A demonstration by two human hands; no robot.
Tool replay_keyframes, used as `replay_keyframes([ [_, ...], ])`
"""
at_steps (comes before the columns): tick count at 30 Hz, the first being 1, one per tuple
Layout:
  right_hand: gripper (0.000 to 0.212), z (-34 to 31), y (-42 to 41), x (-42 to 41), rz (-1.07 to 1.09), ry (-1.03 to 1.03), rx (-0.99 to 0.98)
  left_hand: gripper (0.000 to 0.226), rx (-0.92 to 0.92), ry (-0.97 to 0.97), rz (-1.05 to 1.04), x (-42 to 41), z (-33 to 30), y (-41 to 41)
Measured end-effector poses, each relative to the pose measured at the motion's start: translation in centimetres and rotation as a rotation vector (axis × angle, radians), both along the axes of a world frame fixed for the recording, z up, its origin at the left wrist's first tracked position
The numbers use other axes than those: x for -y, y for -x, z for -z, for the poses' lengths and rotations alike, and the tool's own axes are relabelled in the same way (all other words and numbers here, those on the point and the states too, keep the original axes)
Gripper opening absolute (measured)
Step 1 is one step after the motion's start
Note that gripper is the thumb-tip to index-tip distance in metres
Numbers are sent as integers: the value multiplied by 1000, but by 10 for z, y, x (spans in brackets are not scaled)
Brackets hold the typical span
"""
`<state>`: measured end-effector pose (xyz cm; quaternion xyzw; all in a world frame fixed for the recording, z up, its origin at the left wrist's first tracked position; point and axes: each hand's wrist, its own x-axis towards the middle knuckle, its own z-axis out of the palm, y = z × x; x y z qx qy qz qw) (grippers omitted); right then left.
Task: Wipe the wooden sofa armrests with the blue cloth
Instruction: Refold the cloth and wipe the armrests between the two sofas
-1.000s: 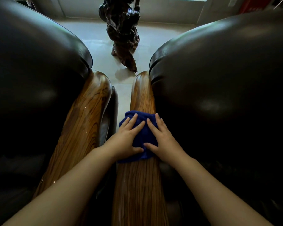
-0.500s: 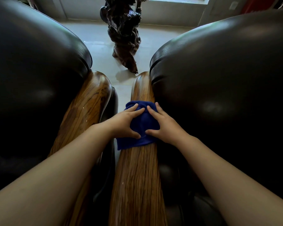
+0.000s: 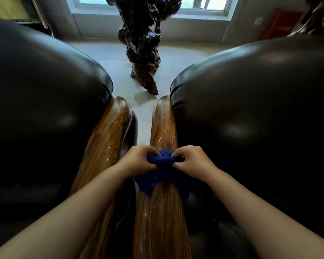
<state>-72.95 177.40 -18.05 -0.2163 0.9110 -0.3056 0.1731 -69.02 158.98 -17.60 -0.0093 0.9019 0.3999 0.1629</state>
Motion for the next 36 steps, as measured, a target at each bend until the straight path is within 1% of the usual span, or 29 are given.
replay_keyframes([
  [3, 19, -39, -4, -9, -18, 52, 127, 30, 117, -89, -9, 0, -41, -8],
  [6, 19, -90, -13, -20, -41, 80, 170, 32, 164, -117, 10, -2, -97, -16],
  [9, 20, -158, -33, -38, -35, 85, 143, 33, 159, -123, 48, -12, -167, -35],
  [13, 19, -243, -73, -67, 25, 89, 30, 34, 73, -86, 108, -37, -251, -64],
  [16, 21, -302, -112, -98, 68, 96, -36, 35, 19, -83, 184, -63, -306, -89],
  [18, 22, -337, -141, -122, 103, 110, -38, 34, 9, -99, 247, -86, -336, -107],
  [21, 22, -376, -186, -168, 156, 118, -45, 32, -40, -74, 339, -130, -371, -136],
  [25, 18, -409, -239, -238, 259, 155, -112, 30, -66, -69, 443, -201, -407, -169],
  [30, 20, -432, -300, -349, 353, 173, -175, 33, -165, -4, 589, -320, -440, -207],
  [36, 18, -449, -358, -496, 394, 151, -193, 34, -244, 18, 625, -472, -454, -255],
])
